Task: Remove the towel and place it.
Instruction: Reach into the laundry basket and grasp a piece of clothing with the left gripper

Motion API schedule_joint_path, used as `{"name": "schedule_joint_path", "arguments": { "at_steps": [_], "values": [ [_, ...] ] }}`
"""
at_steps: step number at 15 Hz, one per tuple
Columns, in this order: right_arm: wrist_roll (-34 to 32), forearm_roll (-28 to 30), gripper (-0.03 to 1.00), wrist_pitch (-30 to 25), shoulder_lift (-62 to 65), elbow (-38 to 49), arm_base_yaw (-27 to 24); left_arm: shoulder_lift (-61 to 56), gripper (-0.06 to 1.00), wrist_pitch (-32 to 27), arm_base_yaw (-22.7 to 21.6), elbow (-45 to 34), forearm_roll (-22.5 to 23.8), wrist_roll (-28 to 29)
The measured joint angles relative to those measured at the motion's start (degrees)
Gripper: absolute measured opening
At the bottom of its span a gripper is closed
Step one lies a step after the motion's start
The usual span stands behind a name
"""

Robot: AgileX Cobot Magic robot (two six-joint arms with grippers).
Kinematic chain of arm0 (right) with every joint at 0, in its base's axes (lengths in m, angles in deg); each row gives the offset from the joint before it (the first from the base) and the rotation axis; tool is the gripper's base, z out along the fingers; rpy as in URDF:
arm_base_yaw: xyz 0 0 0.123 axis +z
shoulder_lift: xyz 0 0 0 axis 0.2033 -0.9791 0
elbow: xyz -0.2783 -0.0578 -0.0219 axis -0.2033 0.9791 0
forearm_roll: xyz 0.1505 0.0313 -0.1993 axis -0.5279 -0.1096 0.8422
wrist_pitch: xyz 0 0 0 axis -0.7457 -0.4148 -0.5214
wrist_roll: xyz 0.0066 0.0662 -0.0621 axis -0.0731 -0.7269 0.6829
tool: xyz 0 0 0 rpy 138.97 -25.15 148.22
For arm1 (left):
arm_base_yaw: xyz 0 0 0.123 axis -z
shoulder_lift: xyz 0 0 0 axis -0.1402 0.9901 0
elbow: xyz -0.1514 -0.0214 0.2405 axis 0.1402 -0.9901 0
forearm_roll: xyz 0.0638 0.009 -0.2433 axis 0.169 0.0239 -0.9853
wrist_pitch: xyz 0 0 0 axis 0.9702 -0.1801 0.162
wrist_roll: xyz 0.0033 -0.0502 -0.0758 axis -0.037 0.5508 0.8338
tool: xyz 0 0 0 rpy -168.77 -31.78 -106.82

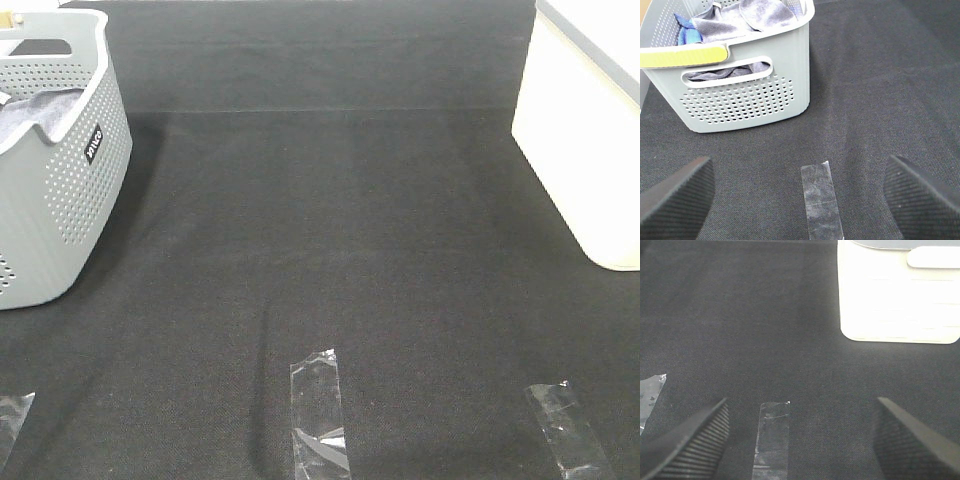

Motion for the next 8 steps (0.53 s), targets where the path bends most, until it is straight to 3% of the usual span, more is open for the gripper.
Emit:
{"name": "schedule_joint_path", "arguments": {
  "at_steps": [8],
  "values": [
    [0.0, 0.0, 0.73, 0.0, 0.0, 0.0, 0.0, 0.0, 0.87, 0.0, 0.0, 0.0, 0.0, 0.0]
  ]
}}
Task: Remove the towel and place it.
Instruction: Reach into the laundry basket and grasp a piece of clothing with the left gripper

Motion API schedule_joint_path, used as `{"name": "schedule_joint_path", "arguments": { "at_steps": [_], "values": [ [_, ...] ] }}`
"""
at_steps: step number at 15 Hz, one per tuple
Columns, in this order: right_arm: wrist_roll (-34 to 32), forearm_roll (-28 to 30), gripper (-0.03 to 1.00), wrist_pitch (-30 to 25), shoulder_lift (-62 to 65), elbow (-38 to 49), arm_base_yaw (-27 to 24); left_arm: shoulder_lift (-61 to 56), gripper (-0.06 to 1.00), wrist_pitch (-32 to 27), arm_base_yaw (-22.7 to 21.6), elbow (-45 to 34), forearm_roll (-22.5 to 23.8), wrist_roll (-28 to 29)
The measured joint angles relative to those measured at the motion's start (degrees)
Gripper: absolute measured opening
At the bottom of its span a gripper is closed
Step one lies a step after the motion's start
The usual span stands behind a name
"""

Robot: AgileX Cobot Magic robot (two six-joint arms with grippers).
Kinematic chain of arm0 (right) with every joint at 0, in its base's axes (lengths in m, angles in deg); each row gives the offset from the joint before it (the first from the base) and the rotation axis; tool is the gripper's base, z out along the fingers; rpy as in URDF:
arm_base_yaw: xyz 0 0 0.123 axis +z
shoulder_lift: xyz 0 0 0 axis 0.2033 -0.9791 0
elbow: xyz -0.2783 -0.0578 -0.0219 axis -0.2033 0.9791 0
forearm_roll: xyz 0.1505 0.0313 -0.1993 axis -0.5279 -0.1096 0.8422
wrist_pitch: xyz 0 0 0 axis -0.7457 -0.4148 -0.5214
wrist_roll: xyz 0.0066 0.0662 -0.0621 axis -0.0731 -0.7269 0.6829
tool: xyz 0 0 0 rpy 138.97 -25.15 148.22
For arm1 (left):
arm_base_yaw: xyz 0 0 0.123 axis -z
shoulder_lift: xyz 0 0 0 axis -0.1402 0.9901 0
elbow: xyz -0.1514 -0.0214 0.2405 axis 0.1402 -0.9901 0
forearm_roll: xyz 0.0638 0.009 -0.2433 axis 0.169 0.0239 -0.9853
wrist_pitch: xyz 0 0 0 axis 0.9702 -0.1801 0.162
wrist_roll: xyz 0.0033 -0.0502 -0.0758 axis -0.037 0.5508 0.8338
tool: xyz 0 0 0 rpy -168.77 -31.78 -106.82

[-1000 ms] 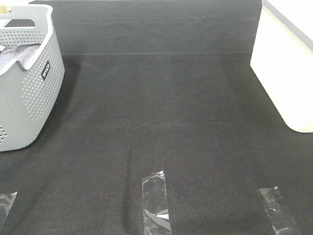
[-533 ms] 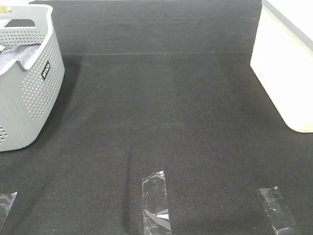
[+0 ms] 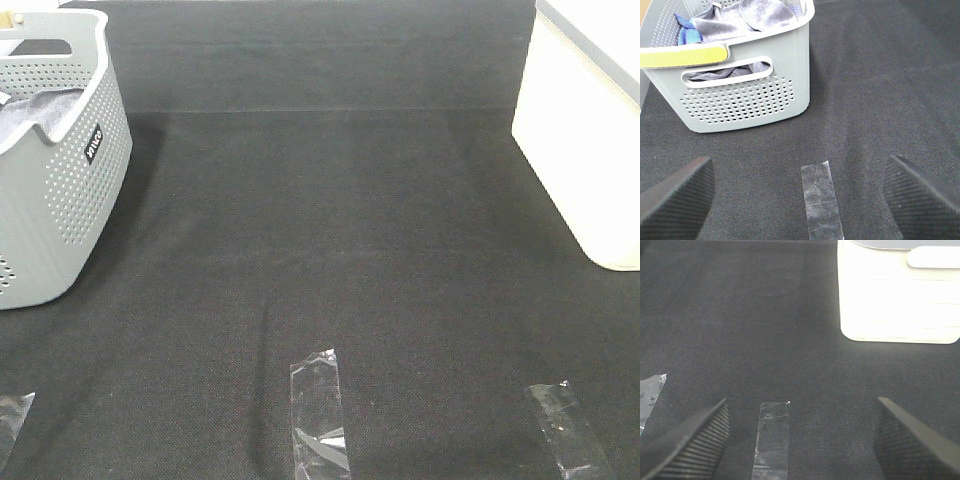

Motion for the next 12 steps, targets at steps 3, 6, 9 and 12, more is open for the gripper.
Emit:
{"name": "schedule_joint_path", "arguments": {
  "at_steps": [3, 6, 9, 12],
  "values": [
    [0.0, 0.0, 0.73, 0.0, 0.0, 0.0, 0.0, 0.0, 0.87, 0.0, 0.0, 0.0, 0.0, 0.0],
    [0.0, 0.0, 0.73, 0.0, 0.0, 0.0, 0.0, 0.0, 0.87, 0.0, 0.0, 0.0, 0.0, 0.0],
    [0.0, 0.0, 0.73, 0.0, 0.0, 0.0, 0.0, 0.0, 0.87, 0.0, 0.0, 0.0, 0.0, 0.0],
    [0.0, 0.0, 0.73, 0.0, 0.0, 0.0, 0.0, 0.0, 0.87, 0.0, 0.0, 0.0, 0.0, 0.0]
  ]
}}
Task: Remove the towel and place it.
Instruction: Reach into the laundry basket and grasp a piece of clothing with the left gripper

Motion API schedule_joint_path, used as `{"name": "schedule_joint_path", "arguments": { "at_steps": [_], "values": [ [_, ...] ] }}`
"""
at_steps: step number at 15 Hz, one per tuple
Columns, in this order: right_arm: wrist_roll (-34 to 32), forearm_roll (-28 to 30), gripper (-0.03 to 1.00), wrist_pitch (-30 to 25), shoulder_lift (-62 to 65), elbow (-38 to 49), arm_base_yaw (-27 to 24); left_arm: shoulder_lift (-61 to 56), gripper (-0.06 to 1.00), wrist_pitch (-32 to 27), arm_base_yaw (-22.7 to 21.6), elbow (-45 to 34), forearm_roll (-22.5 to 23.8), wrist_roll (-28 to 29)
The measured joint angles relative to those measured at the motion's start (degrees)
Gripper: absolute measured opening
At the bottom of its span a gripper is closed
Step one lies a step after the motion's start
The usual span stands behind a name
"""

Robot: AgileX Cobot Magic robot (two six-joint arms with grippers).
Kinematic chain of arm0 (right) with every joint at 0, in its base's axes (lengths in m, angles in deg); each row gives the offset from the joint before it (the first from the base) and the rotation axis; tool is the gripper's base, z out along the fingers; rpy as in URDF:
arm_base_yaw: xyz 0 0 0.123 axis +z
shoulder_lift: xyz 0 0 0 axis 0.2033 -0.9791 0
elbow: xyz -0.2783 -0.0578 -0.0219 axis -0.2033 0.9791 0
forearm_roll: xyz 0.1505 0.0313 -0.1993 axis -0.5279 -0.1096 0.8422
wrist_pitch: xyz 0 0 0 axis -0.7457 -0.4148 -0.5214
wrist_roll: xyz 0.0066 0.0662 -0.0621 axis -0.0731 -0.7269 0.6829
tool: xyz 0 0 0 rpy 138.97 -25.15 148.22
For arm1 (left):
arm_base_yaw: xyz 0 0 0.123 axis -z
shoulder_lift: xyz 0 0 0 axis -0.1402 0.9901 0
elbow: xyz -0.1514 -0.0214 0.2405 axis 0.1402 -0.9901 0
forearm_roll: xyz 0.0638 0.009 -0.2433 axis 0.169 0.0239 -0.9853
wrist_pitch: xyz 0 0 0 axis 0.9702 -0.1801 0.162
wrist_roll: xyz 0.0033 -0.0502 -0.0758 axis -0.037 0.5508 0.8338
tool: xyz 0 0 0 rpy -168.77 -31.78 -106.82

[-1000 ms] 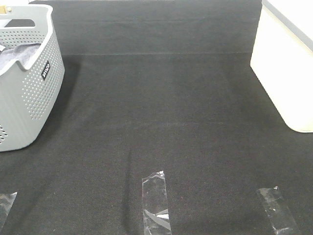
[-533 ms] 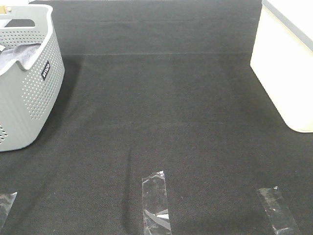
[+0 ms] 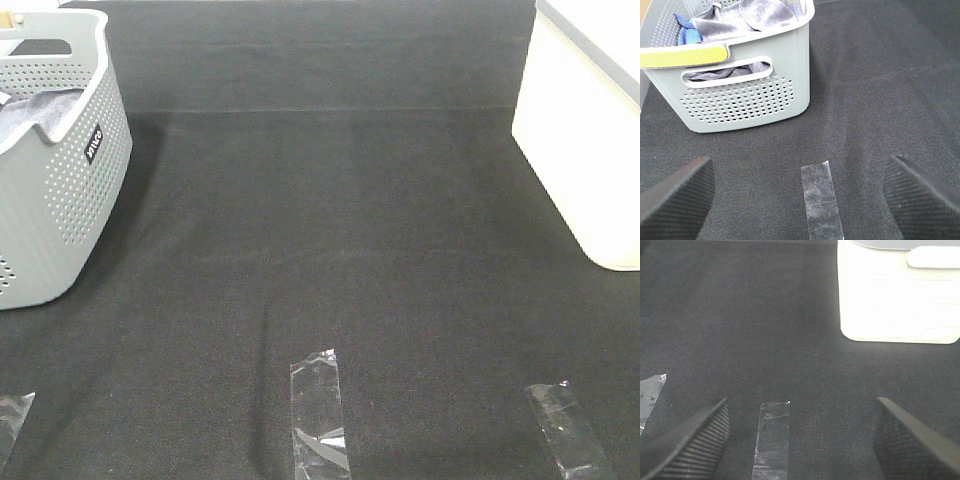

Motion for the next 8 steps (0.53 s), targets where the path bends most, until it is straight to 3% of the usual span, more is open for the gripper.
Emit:
{"name": "schedule_joint_path", "arguments": {
  "at_steps": [8],
  "values": [
    [0.0, 0.0, 0.73, 0.0, 0.0, 0.0, 0.0, 0.0, 0.87, 0.0, 0.0, 0.0, 0.0, 0.0]
  ]
}}
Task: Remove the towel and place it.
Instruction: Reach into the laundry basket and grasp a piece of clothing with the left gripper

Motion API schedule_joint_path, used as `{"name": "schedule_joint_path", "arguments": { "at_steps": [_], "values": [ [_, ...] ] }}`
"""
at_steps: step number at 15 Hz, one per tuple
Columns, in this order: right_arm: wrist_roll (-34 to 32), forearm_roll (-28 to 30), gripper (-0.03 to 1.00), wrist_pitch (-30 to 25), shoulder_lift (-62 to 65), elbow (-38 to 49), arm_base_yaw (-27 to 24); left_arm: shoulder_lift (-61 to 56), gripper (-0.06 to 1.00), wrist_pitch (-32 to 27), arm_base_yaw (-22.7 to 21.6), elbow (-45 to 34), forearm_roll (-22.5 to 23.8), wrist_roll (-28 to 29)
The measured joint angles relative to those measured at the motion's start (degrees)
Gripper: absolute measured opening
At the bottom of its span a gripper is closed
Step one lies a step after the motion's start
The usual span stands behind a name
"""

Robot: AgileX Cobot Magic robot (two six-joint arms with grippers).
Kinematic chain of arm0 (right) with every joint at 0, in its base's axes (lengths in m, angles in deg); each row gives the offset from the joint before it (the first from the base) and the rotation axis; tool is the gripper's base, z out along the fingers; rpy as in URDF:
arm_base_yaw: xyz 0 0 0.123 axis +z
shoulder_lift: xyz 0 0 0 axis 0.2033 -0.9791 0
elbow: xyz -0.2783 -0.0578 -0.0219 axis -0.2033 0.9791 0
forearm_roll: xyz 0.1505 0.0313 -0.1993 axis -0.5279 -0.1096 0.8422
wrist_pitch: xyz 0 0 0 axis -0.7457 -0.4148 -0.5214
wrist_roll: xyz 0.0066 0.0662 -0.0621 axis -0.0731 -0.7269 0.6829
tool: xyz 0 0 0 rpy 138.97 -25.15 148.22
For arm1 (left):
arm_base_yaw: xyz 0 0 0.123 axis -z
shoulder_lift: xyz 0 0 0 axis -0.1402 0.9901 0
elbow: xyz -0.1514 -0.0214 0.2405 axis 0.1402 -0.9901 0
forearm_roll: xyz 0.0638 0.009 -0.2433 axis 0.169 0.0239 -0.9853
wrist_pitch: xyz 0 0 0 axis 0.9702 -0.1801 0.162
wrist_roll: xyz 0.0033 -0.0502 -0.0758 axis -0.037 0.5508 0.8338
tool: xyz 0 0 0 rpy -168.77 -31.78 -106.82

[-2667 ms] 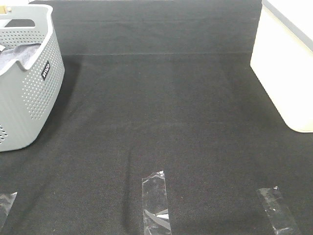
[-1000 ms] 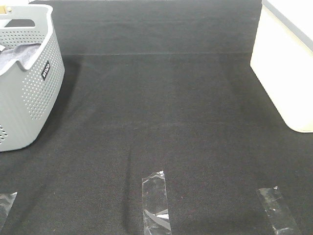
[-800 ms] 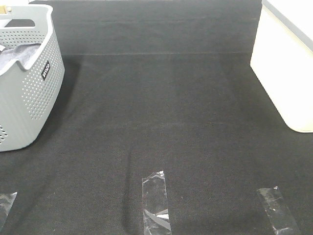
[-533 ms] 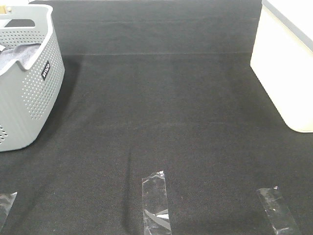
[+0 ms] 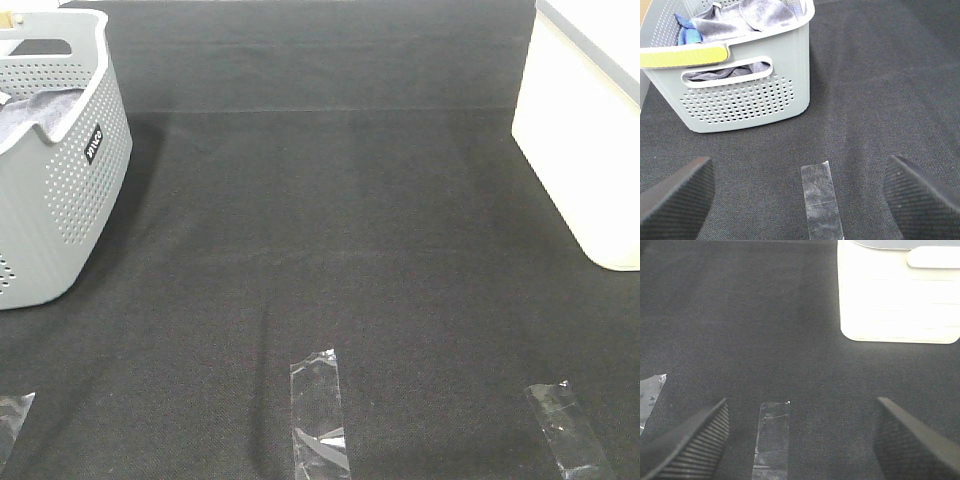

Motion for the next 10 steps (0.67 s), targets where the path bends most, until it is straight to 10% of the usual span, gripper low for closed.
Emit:
{"name": "schedule_joint_path", "arguments": {
  "at_steps": [10],
  "values": [
    [0.0, 0.0, 0.73, 0.0, 0.0, 0.0, 0.0, 0.0, 0.87, 0.0, 0.0, 0.0, 0.0, 0.0]
  ]
}}
